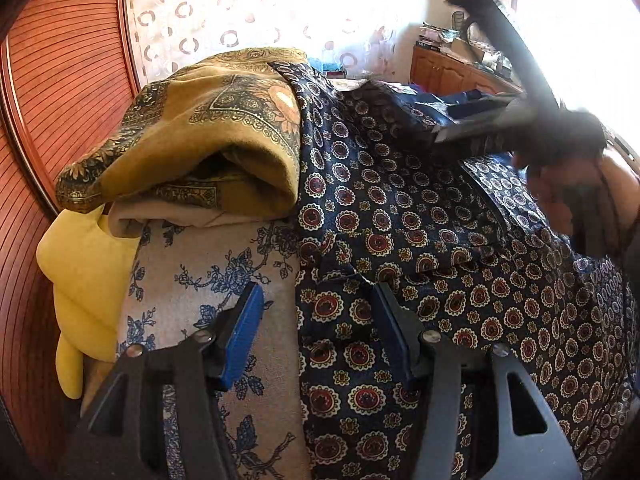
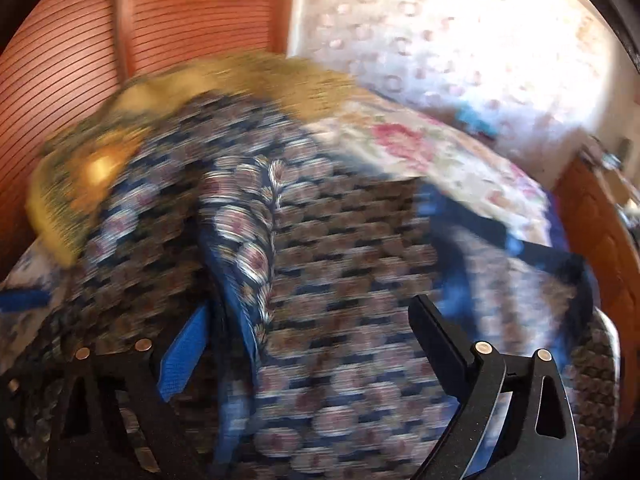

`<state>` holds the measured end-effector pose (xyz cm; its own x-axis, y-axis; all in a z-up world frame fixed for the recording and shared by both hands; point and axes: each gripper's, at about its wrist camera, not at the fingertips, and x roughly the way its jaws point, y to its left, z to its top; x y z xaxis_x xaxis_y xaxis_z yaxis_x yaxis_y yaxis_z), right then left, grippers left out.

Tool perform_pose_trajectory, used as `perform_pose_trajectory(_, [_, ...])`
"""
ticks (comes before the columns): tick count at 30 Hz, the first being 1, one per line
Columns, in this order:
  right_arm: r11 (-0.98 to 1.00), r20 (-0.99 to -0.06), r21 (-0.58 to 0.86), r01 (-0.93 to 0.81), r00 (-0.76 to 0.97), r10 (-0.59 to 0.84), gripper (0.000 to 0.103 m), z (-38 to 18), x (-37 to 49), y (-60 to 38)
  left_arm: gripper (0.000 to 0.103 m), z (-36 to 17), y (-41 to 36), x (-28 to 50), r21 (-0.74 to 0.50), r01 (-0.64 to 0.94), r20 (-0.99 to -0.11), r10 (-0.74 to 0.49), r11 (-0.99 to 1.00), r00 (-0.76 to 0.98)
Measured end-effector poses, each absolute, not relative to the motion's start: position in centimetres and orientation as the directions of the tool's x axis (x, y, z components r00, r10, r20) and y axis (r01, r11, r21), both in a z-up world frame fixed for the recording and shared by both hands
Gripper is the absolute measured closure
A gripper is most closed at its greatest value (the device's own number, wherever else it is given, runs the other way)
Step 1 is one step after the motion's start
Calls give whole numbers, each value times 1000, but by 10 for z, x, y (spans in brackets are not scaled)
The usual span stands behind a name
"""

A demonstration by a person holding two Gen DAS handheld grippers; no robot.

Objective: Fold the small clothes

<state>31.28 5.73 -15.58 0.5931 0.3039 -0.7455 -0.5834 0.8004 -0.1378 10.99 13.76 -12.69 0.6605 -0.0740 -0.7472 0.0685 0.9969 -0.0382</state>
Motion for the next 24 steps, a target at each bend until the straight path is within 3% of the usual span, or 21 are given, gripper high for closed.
perform_pose_trajectory(6, [820,-701,-25,-572,595,394,8,-118,302,-8,47,-127,139,108,-39,67,-746,-74,997,662])
perform_pose_trajectory(14, [838,-630,17,-546,645,433,11,-86,237,-116,47,-119,142,101,-12,46,-715,-41,999,698])
perform_pose_trajectory(24, [948,-603,1,-318,756,254,12,-79,201,-271,47,-62,96,79,-43,64,-584,-77,997,808])
